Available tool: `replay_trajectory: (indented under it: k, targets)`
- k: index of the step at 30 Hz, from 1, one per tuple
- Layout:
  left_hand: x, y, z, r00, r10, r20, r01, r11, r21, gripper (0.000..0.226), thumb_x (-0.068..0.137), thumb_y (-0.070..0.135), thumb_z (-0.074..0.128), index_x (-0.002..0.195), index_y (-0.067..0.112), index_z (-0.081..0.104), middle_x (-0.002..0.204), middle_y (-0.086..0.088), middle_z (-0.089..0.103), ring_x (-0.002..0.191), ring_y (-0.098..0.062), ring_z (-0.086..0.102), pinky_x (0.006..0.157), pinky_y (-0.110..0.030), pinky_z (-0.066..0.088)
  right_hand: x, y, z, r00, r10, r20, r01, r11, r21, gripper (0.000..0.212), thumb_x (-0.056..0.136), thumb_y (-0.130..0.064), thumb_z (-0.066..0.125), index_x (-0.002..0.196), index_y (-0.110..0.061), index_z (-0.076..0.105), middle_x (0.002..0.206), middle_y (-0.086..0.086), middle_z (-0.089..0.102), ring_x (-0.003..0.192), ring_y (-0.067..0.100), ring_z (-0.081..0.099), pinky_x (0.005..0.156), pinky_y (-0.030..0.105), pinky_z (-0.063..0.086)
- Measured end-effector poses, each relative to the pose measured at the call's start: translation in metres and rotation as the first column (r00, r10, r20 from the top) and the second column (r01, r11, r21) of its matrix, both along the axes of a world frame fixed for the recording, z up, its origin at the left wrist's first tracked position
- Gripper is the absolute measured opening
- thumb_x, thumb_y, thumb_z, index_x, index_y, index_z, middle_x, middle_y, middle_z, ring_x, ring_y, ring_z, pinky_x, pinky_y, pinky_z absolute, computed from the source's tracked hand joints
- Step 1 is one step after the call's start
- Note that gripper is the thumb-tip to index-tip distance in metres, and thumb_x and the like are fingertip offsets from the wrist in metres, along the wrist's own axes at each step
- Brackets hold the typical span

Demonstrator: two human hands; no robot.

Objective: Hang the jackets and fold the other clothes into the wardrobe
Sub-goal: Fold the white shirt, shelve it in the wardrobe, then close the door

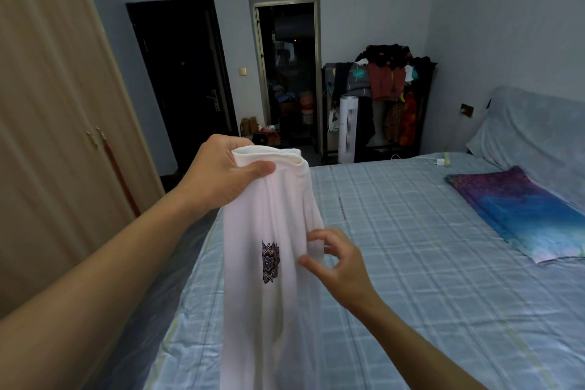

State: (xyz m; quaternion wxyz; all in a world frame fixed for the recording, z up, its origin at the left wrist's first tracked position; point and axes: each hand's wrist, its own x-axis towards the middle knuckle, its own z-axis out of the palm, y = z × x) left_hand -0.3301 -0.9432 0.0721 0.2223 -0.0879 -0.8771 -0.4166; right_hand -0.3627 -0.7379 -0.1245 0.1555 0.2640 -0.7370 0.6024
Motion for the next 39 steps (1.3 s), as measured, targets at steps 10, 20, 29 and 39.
replay_trajectory:
  k: [10, 20, 29, 39]
  targets:
    - [0.008, -0.008, -0.004, 1.000, -0.009, 0.011, 0.009, 0.999, 0.043, 0.009, 0.082, 0.026, 0.080, 0.078, 0.022, 0.073, 0.074, 0.005, 0.072, 0.065, -0.008, 0.066, 0.058, -0.025, 0.047, -0.002, -0.006, -0.006, 0.979, -0.113, 0.168, 0.127, 0.989, -0.072, 0.024, 0.076, -0.019, 0.084, 0.095, -0.020, 0.068, 0.099, -0.010, 0.070, 0.091, 0.010, 0.068, 0.084, 0.037, 0.056]
    - [0.014, -0.013, -0.006, 0.998, -0.060, -0.027, 0.061, 0.998, 0.010, 0.008, 0.082, 0.027, 0.079, 0.077, 0.025, 0.073, 0.072, 0.007, 0.070, 0.064, -0.005, 0.062, 0.057, -0.023, 0.044, -0.015, -0.021, -0.016, 0.978, -0.082, 0.192, 0.084, 0.996, 0.002, 0.017, 0.076, -0.017, 0.083, 0.091, -0.018, 0.075, 0.094, -0.005, 0.072, 0.087, 0.014, 0.066, 0.082, 0.039, 0.055]
    - [0.012, -0.060, 0.012, 0.995, 0.065, -0.075, -0.065, 0.998, 0.000, 0.010, 0.083, 0.025, 0.079, 0.082, 0.017, 0.073, 0.068, 0.011, 0.069, 0.058, -0.001, 0.060, 0.052, -0.017, 0.044, -0.032, 0.002, 0.022, 0.991, -0.020, 0.133, 0.026, 0.999, -0.045, 0.011, 0.091, -0.006, 0.066, 0.080, -0.008, 0.063, 0.073, 0.010, 0.064, 0.066, 0.014, 0.055, 0.065, 0.038, 0.047]
    - [0.004, -0.069, 0.032, 0.977, 0.095, -0.189, -0.081, 0.993, 0.082, 0.014, 0.081, 0.024, 0.081, 0.082, 0.013, 0.071, 0.068, 0.008, 0.062, 0.057, -0.005, 0.051, 0.054, -0.021, 0.040, -0.044, 0.051, 0.101, 0.986, -0.019, -0.168, 0.028, 0.998, 0.049, 0.017, 0.094, -0.024, 0.062, 0.093, -0.037, 0.051, 0.079, -0.009, 0.056, 0.057, 0.013, 0.050, 0.053, 0.021, 0.038]
